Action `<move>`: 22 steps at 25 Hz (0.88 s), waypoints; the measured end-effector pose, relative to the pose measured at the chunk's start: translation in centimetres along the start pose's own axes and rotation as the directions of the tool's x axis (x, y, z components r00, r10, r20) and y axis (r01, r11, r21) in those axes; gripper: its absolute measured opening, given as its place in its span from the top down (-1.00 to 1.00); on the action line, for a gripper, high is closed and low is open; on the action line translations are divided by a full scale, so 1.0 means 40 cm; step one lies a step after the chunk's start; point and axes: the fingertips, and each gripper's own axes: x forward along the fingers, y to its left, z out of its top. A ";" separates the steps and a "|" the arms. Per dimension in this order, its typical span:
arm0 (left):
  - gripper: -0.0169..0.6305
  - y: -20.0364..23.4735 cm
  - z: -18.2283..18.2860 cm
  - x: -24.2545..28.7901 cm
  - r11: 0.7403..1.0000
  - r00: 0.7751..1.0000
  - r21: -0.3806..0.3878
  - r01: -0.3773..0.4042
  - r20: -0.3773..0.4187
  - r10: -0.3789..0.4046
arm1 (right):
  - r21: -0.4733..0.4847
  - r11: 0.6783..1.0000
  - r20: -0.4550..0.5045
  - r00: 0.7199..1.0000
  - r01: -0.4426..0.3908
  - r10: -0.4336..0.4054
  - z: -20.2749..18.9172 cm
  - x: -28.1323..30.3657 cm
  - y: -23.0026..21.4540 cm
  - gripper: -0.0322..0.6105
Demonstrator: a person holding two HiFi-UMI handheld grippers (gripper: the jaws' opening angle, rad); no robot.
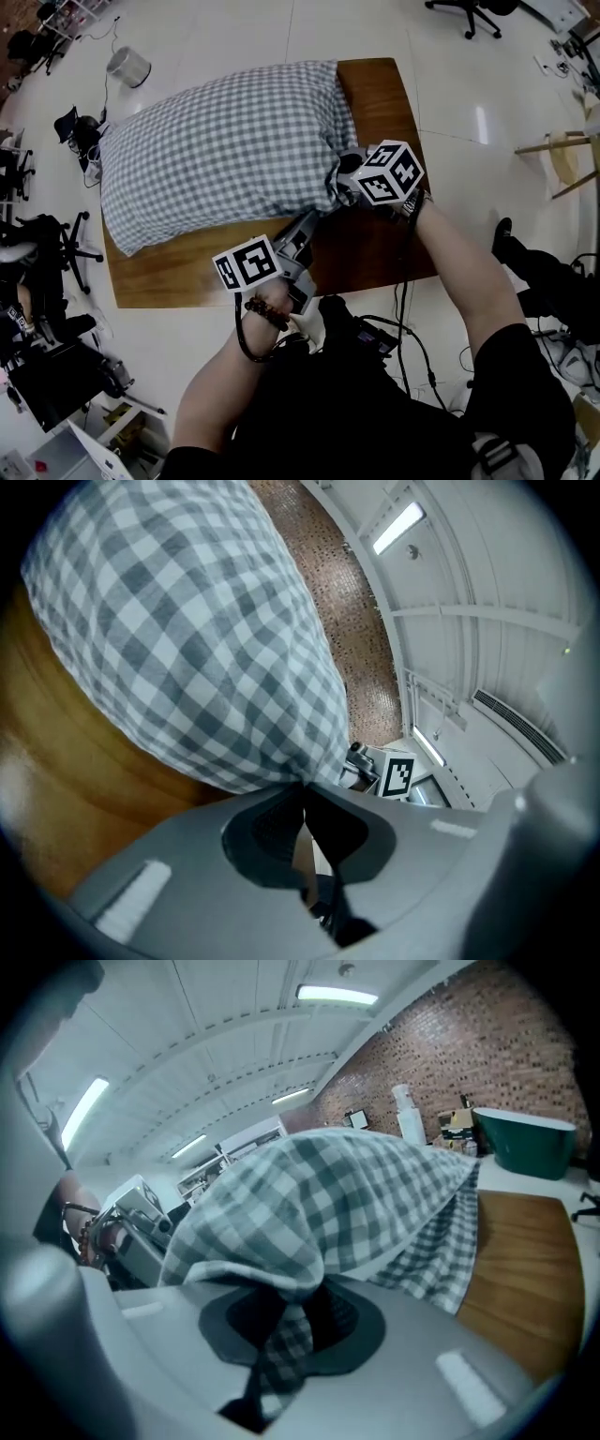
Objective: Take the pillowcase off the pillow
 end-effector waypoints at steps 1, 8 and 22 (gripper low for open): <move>0.92 0.003 0.005 -0.008 1.000 1.000 0.001 -0.001 0.011 0.001 | -0.011 1.000 0.000 1.000 0.030 -0.030 -0.001 -0.009 -0.009 0.76; 0.92 -0.023 0.035 -0.069 0.998 0.995 0.050 -0.028 0.094 0.024 | -0.239 0.947 0.027 0.976 0.215 -0.215 -0.006 -0.092 0.003 0.79; 0.94 -0.035 0.081 -0.222 0.996 0.973 0.058 -0.075 0.224 0.060 | -0.208 0.887 0.094 0.911 0.412 -0.402 0.010 -0.165 0.024 0.84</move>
